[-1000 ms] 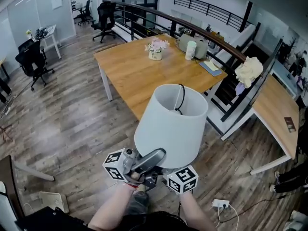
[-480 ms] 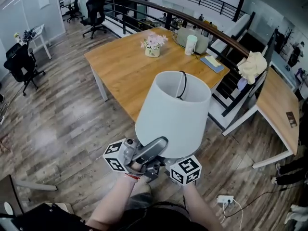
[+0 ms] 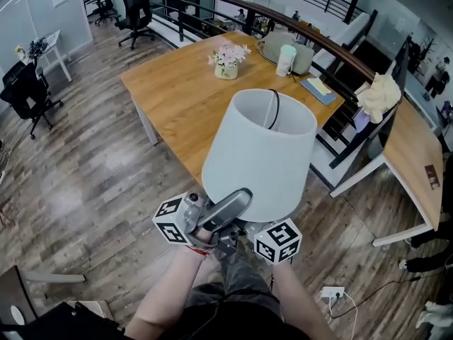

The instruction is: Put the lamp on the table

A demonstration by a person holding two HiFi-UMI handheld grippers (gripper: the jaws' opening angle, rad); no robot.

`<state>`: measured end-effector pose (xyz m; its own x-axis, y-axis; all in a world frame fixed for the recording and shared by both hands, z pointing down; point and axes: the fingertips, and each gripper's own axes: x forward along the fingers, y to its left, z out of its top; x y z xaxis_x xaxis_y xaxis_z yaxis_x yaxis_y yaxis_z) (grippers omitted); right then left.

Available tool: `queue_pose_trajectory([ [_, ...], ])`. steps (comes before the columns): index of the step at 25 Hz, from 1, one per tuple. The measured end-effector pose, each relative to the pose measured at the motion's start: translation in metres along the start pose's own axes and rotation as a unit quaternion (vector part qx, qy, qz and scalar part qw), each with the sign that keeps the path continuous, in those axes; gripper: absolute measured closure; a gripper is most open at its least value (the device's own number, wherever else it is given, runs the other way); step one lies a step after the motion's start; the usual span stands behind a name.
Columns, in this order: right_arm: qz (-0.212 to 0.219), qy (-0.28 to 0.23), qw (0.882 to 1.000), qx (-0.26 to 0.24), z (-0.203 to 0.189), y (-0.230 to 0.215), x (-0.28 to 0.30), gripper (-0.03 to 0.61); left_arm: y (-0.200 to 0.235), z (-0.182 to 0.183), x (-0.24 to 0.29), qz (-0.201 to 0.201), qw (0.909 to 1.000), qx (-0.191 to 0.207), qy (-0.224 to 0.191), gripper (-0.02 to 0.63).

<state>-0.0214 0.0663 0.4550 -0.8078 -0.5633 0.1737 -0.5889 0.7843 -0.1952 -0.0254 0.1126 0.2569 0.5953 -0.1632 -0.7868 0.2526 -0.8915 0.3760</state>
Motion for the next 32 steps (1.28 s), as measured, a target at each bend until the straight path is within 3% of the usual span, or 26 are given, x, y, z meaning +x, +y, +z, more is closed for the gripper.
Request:
queue_pose_trajectory([
  [32, 0.022, 0.034, 0.999, 0.036, 0.014, -0.211, 0.138, 0.417, 0.262, 0.077, 0.014, 0.056, 0.9980, -0.024, -0.019, 0.612],
])
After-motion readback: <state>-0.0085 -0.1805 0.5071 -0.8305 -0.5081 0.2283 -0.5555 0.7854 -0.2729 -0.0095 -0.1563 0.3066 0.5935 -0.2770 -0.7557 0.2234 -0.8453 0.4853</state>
